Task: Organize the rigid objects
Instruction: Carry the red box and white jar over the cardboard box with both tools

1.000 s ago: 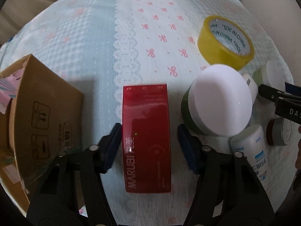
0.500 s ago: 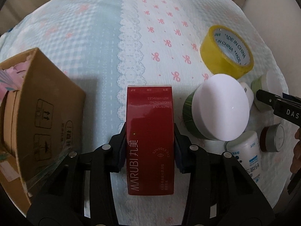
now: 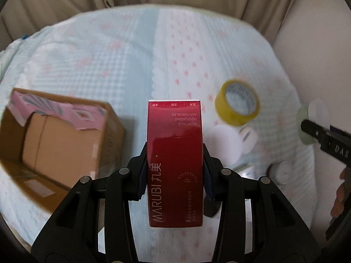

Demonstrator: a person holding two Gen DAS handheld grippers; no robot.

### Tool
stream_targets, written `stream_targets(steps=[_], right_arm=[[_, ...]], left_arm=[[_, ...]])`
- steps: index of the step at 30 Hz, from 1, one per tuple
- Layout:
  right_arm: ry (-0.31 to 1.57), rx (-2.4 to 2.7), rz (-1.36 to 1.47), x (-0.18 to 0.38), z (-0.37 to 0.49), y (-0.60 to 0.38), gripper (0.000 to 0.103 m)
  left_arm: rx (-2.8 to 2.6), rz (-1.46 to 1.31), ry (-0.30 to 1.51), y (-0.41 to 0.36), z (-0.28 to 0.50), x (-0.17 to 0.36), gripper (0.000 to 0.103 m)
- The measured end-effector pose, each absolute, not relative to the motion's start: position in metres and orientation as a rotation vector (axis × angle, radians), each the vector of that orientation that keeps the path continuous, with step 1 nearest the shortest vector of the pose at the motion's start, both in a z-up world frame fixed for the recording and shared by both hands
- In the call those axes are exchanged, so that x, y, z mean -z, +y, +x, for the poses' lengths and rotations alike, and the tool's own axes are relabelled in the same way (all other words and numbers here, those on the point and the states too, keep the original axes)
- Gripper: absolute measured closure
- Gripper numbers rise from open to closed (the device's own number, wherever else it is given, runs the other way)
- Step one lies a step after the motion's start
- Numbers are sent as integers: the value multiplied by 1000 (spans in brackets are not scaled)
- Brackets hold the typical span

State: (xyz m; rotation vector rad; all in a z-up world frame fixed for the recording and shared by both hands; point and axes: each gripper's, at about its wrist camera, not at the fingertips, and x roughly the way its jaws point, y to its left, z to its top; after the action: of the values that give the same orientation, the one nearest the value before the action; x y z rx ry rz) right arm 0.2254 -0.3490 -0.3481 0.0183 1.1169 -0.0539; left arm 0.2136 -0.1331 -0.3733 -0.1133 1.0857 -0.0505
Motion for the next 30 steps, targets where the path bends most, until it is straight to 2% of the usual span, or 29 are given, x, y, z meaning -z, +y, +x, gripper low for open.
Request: stream_targets(steps=[9,15,22,30], right_arm=[[1010,25,6,241,181,-320,37],[946,-39,-11,192,164,-277,37],[909,-86,-22,166,148,-203,37],[926,-53,34,164,137,-107,37]], left_arm=[[42,-102,972,-96,184,262,66],[42,-89,922,-47,166,214,66],[59,-73,902,29,158,194,66],[182,15,936,118,167,197,66]])
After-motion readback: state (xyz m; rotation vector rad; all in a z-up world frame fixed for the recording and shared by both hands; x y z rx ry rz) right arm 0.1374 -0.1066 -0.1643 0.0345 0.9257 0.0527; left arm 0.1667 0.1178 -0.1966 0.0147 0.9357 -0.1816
